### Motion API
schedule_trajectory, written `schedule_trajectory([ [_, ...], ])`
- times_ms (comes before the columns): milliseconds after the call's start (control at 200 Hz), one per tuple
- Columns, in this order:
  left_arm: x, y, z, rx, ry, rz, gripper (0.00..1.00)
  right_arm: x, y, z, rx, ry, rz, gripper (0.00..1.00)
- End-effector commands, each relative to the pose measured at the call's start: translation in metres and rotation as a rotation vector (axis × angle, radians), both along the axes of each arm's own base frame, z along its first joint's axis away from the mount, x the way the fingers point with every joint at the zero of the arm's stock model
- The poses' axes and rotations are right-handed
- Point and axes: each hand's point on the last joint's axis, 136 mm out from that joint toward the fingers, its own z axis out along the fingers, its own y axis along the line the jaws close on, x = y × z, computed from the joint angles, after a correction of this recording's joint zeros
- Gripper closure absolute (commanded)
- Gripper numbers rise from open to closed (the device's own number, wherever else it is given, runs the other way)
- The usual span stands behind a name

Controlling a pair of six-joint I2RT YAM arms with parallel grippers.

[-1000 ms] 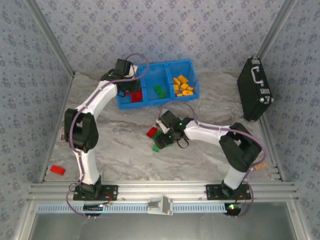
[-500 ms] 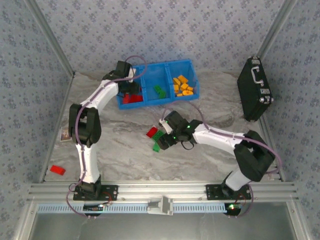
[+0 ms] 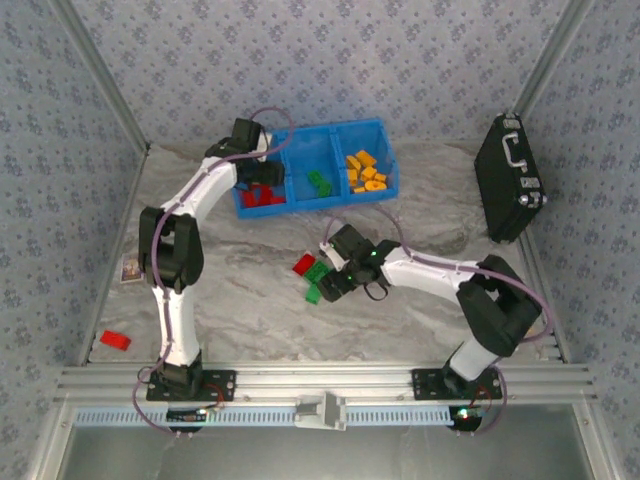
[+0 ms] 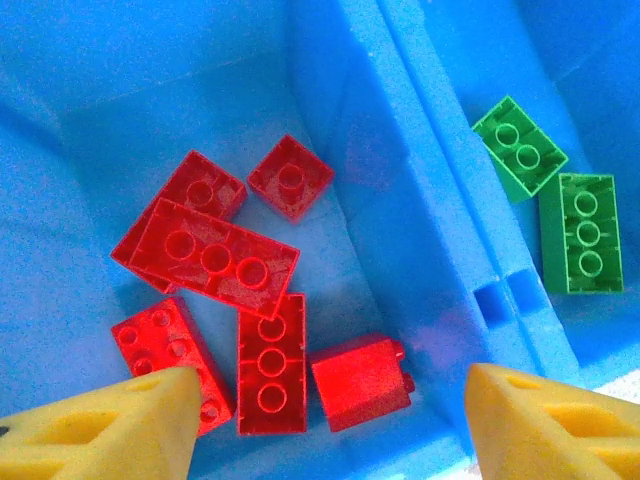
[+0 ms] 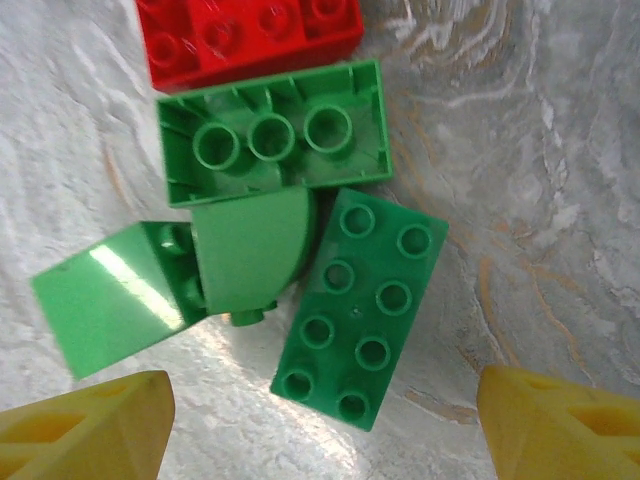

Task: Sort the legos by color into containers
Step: Pick up the lego from the center of the table.

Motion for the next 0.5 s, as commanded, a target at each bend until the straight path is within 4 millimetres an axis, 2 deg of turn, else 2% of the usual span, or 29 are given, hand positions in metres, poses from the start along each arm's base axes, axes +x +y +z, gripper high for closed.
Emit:
schedule_trajectory([
  [0,-0.012,-0.002,0.055,-0.040,-0.087,-0.028,0.25,0.000,-0.008,-0.015,-0.074,0.015,0.005,0.20],
  [285,-0.039,-0.002,0.118,-0.087,-0.199,-0.065,0.24,0.002,-0.013,-0.031,-0.095,0.050,-0.015,0.25],
  [375,-0.056,-0.010,0.126,-0.073,-0.212,-0.105,0.24,0.003,-0.013,-0.034,-0.103,0.053,-0.016,0.28],
  [495,-0.084,-0.018,0.123,-0.005,-0.207,-0.158,0.24,0.005,-0.012,-0.038,-0.114,0.057,-0.021,0.35],
])
